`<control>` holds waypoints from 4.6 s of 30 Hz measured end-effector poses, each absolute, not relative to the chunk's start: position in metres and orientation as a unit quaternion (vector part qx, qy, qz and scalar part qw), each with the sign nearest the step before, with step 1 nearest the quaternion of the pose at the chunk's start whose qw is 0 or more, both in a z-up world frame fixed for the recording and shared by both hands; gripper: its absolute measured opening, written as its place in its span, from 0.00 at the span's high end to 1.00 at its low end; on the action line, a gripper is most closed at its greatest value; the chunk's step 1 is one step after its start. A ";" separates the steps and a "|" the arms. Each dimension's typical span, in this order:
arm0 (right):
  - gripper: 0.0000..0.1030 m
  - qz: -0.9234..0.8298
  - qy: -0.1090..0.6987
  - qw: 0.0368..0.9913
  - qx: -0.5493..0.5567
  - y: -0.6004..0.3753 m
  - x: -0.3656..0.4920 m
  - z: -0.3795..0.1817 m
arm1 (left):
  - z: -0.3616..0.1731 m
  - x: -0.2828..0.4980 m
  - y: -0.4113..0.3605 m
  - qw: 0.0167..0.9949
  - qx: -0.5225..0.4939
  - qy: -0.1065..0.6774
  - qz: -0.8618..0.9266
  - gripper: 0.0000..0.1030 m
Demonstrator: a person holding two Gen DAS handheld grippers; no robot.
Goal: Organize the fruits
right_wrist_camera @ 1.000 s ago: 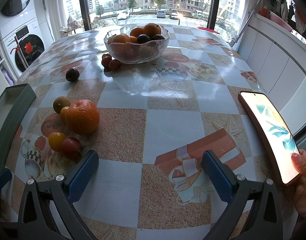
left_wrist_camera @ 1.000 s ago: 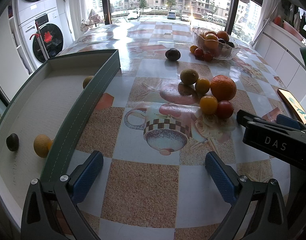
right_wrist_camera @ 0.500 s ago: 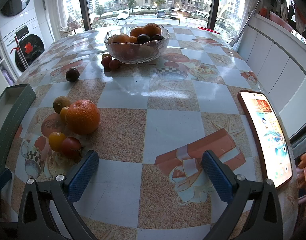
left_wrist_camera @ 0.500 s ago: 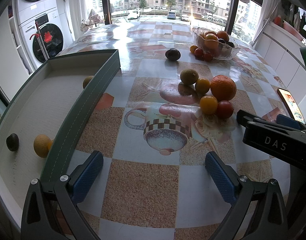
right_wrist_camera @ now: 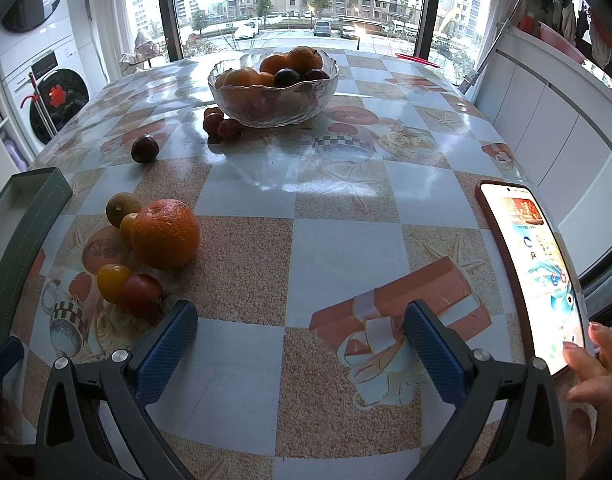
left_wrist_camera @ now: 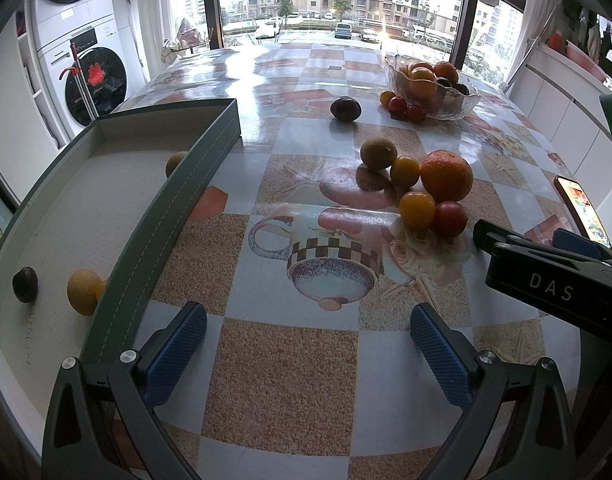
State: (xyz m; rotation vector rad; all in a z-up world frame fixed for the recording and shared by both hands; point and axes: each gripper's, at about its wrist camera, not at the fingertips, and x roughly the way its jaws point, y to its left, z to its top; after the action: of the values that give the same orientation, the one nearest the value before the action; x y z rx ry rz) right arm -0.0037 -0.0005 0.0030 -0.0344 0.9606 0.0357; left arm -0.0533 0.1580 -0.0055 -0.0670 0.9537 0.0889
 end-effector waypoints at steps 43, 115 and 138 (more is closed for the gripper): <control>0.00 0.017 0.462 0.887 -0.016 0.000 -0.005 0.004 | -0.003 -0.066 0.182 0.894 0.002 0.446 0.042 0.01; 0.00 0.018 0.462 0.887 -0.016 -0.001 -0.004 0.003 | -0.004 -0.065 0.181 0.895 0.002 0.445 0.042 0.01; 0.00 0.018 0.462 0.887 -0.016 -0.001 -0.004 0.003 | -0.004 -0.065 0.181 0.895 0.002 0.445 0.042 0.01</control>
State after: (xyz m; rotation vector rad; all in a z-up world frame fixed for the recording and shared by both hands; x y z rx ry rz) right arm -0.0044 -0.0007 0.0031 -0.0335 0.9603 0.0369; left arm -0.0652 0.1813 -0.0038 0.0037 0.9222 0.0878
